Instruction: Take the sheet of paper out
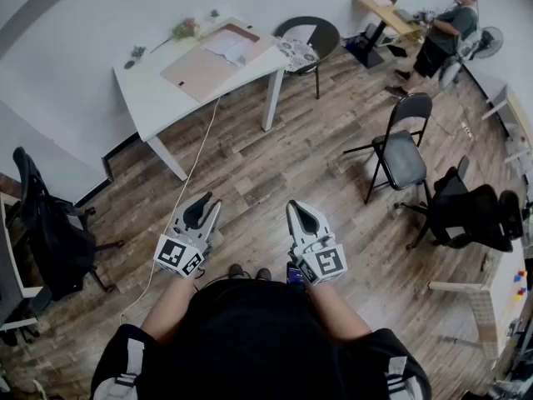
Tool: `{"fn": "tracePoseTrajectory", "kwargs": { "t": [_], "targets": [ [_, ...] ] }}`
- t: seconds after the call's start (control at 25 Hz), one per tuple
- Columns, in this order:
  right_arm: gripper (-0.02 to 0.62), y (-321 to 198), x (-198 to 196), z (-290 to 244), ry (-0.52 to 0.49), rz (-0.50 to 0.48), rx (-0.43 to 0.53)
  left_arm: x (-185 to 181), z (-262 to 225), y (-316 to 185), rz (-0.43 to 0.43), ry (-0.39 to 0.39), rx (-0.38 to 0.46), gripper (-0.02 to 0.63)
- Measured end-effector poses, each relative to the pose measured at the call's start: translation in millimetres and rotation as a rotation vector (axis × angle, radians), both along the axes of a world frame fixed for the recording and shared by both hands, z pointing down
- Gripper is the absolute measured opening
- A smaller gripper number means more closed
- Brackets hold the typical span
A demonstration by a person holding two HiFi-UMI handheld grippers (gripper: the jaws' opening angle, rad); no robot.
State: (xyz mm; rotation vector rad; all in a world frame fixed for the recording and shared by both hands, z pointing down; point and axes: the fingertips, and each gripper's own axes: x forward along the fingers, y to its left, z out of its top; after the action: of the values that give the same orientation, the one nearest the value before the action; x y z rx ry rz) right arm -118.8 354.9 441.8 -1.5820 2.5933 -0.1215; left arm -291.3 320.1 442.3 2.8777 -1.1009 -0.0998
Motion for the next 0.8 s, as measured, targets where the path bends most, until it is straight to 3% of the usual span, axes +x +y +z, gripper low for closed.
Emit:
{"fn": "tracePoseTrajectory", "kwargs": {
  "t": [0.16,0.36,0.8],
  "targets": [
    [0.011,28.5,22.2,18.5,0.023,-0.007,-0.077,8.6,-2.6,30.3,-0.024,0.01,-0.018,0.094],
    [0.011,45.2,31.4,4.2,-0.017,-0.034,-0.008,16.8,4.7,37.2,-0.029,0.009,-0.065,0.094],
    [0.011,55.6,74.8,-7.7,0.006,-0.031,0.041,55.0,-14.9,42.4,-0.047,0.037,-0.032,0.094]
  ]
}}
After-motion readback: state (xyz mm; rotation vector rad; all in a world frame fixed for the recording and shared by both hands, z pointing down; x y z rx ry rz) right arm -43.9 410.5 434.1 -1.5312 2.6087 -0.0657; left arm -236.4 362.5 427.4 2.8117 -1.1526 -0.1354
